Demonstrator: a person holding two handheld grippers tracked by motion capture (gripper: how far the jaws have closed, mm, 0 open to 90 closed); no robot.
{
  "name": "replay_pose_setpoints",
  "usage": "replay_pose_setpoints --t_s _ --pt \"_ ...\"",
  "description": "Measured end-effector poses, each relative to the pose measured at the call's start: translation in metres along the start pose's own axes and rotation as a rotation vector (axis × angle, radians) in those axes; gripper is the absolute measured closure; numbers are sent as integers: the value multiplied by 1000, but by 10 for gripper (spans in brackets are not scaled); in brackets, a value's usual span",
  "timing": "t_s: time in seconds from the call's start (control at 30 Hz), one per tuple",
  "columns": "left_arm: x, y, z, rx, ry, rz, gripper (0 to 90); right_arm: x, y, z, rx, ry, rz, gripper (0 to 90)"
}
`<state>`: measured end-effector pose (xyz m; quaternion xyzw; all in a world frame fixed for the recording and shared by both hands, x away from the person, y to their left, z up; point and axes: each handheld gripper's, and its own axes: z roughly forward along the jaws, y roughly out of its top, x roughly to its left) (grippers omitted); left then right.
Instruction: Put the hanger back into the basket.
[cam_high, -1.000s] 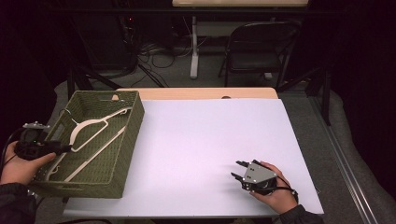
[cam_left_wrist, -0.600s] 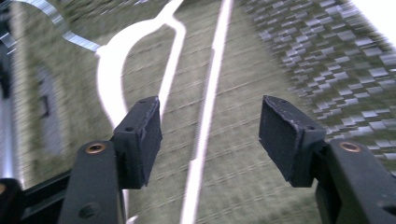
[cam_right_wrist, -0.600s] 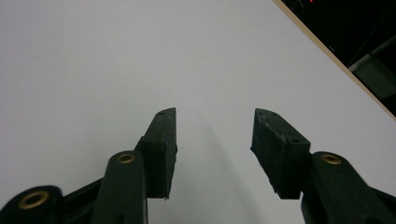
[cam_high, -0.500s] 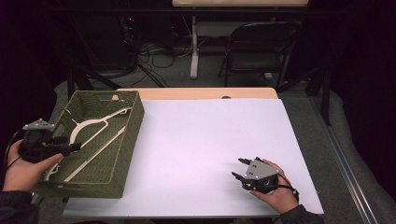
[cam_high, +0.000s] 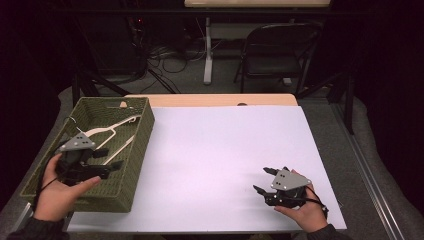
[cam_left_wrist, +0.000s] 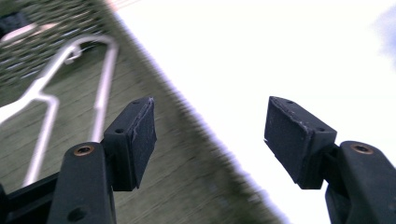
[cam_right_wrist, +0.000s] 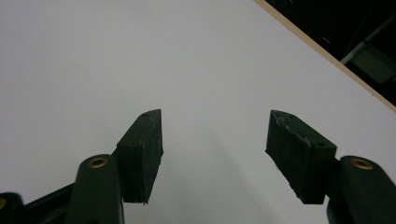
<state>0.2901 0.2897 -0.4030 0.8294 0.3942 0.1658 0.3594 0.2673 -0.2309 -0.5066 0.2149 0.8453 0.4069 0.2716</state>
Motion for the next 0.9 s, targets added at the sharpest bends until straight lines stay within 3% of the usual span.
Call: replay_pose_setpoints --t_s 0.03,0.07,0.23,0.43,0.6,0.77,0.9 --pt "0 0 0 0 0 0 338 0 -1 -1 -1 -2 6 354" --pt "-12 2 4 -29 -16 2 339 -1 -2 -2 0 -3 11 354" --pt "-36 1 19 -54 -31 17 339 0 -5 -5 7 -1 32 354" --pt "-56 -7 41 -56 -95 23 340 3 -6 -5 5 3 31 355" --pt "-73 -13 55 -77 -115 46 344 4 -9 -2 9 10 35 355" --pt "-85 -19 70 -65 -115 90 347 4 -12 2 20 20 38 356" --pt "-93 -26 89 -38 -143 113 347 4 -14 3 27 24 42 356"
